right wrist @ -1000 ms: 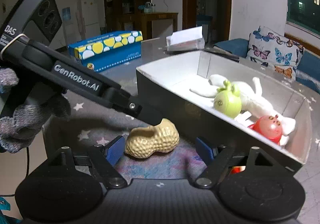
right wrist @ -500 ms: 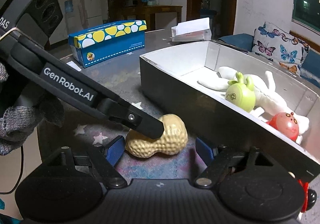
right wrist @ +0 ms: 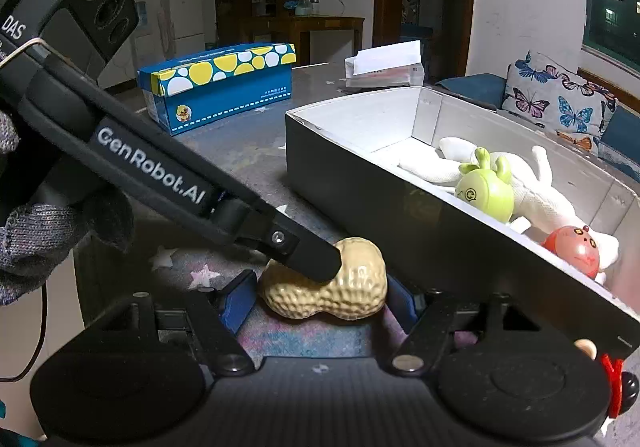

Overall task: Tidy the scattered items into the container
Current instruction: 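Close the left gripper on the tan peanut toy while the right gripper grips it, then lift the tan peanut toy with both grippers and lower it into the box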

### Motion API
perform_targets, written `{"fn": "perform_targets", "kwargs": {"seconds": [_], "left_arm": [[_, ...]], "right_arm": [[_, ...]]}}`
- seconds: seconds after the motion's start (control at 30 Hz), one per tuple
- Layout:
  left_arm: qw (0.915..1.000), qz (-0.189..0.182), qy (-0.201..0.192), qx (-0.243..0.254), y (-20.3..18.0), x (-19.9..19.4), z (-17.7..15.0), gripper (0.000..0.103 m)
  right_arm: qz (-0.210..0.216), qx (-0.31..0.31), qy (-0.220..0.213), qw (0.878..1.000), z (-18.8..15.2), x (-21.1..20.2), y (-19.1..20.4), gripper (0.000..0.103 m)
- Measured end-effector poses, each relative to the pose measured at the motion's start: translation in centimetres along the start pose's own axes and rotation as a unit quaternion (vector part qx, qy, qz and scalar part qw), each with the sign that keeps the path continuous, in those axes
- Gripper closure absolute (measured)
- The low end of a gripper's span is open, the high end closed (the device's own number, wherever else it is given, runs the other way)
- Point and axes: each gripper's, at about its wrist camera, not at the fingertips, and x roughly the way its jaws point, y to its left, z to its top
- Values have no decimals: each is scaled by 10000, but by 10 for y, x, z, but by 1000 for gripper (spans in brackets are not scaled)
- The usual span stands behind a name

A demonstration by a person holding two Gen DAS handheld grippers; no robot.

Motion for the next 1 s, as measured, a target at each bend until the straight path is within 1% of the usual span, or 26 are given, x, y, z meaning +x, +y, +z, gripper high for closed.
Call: {"fn": "perform_targets", "kwargs": {"seconds": [0.13, 0.37, 0.4, 0.47, 0.77, 0.87, 1.0], "left_arm": [[9997, 5, 42, 227, -5, -1, 1, 65], [9951, 330, 149, 920, -23, 3, -1, 65], [9947, 356, 167, 948, -23, 4, -1, 65], [9951, 344, 189, 913, -21, 6, 0, 61], [9967, 214, 180, 759, -19, 3, 0, 60], [9972, 118, 57, 736, -23, -7, 3, 61], [9960, 81, -272, 848, -32, -25, 15, 61]], "right_arm": [[4, -23, 6, 10000, 0, 0, 0, 32], [-33, -52, -15, 10000, -2, -1, 2, 32], [-38, -43, -18, 10000, -2, -1, 2, 32], [-53, -27, -27, 10000, -1, 0, 2, 32], [-94, -4, -63, 9999, -2, -5, 3, 33], [-122, -65, -168, 9998, 3, -16, 4, 33], [-203, -214, -412, 9987, 18, -33, 1, 33]]}}
